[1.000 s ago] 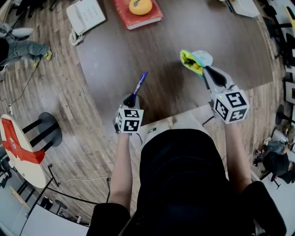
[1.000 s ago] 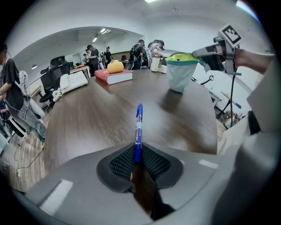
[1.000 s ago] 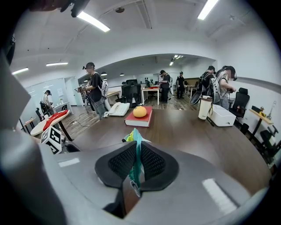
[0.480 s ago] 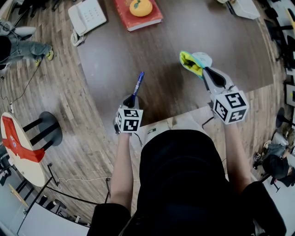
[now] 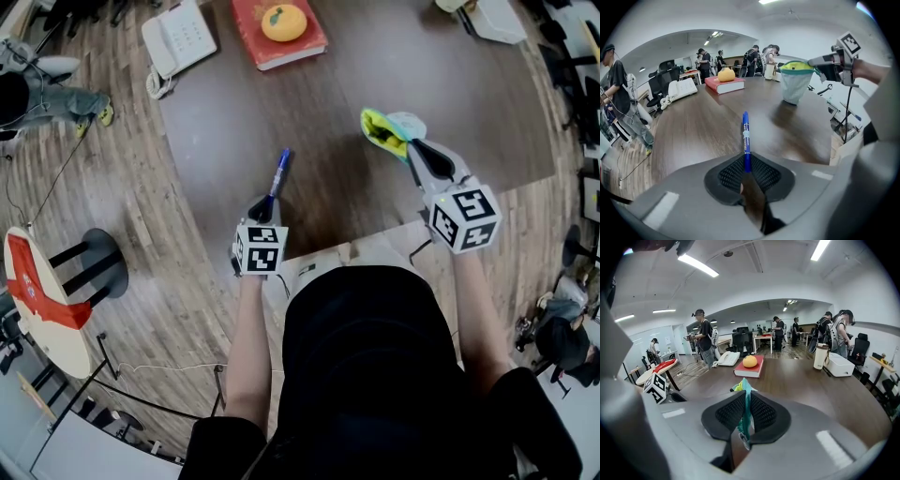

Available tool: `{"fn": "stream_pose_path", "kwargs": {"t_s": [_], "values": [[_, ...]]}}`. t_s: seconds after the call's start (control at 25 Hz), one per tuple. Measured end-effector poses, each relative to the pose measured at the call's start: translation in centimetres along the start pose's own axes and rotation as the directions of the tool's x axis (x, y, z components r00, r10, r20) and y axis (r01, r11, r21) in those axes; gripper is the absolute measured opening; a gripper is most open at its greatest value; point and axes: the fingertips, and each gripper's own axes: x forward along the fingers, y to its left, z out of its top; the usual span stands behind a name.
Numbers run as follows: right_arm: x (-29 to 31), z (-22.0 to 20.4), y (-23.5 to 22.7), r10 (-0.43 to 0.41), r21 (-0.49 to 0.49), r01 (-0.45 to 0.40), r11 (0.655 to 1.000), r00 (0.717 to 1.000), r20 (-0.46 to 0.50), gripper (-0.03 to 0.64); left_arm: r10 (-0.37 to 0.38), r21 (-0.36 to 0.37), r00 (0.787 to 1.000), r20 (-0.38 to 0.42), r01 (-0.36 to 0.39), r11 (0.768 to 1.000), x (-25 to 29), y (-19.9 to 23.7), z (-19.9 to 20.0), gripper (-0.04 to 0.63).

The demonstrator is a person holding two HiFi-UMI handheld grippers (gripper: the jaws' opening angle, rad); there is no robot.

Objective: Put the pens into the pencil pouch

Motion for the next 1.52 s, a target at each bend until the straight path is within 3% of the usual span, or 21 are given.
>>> {"fn": "stream_pose_path", "kwargs": {"t_s": [0.68,1.08,1.52], "values": [[-0.2,0.0,-0.6,0.030,0.019,-0.030,0.999,0.999,0.030,0.038,-0.051,0.048,0.988,0.143,0.045,0.998,-4.3,-3.7,7.4,0.037],[-0.1,-0.4,-0.5,0.050,0.026,-0.051,0.998,0.998,0.038,0.038,-0.130,0.140,0.974,0.185,0.105,0.985,-6.7,-7.0,11.3,0.038],[-1.1,-0.4,-0.4,0.055,0.025,-0.056,0.998,0.997,0.048,0.038,-0.171,0.251,0.962,0.212,0.115,0.961,-8.4,-10.3,14.4,0.038]]}}
